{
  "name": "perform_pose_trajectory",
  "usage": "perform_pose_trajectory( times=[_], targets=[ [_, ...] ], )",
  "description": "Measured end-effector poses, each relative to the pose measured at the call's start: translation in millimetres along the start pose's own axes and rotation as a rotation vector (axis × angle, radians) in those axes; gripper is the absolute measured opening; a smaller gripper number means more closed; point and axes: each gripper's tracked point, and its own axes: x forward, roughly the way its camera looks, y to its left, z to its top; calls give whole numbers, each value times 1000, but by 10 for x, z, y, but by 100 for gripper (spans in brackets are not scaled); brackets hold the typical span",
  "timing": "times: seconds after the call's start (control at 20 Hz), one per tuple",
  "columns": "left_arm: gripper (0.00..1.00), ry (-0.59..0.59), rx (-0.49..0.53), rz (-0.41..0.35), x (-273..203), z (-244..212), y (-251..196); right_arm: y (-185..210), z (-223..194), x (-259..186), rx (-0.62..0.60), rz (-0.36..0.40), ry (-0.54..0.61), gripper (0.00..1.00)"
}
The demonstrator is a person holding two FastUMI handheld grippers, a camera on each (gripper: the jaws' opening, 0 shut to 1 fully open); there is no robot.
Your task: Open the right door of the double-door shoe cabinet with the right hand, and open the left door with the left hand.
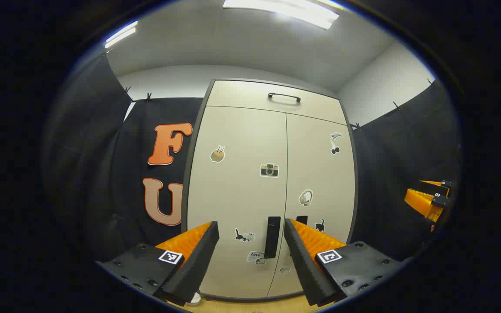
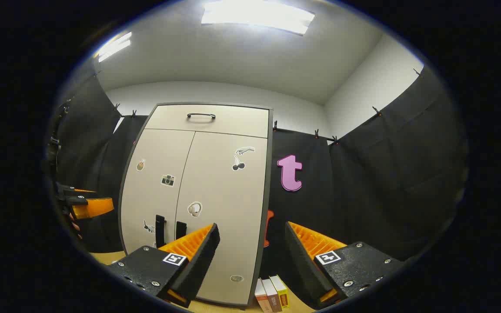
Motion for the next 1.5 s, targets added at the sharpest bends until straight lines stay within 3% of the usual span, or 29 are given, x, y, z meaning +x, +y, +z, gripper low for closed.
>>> perform_pose_trajectory(
  times=[1.05, 1.5],
  targets=[
    [95, -20, -14, 24, -64, 135, 180, 170, -265, -5, 10, 24, 85, 94],
    [96, -44, 5, 33, 15, 184, 323, 494, -509, 210, 51, 72, 141, 94]
  ],
)
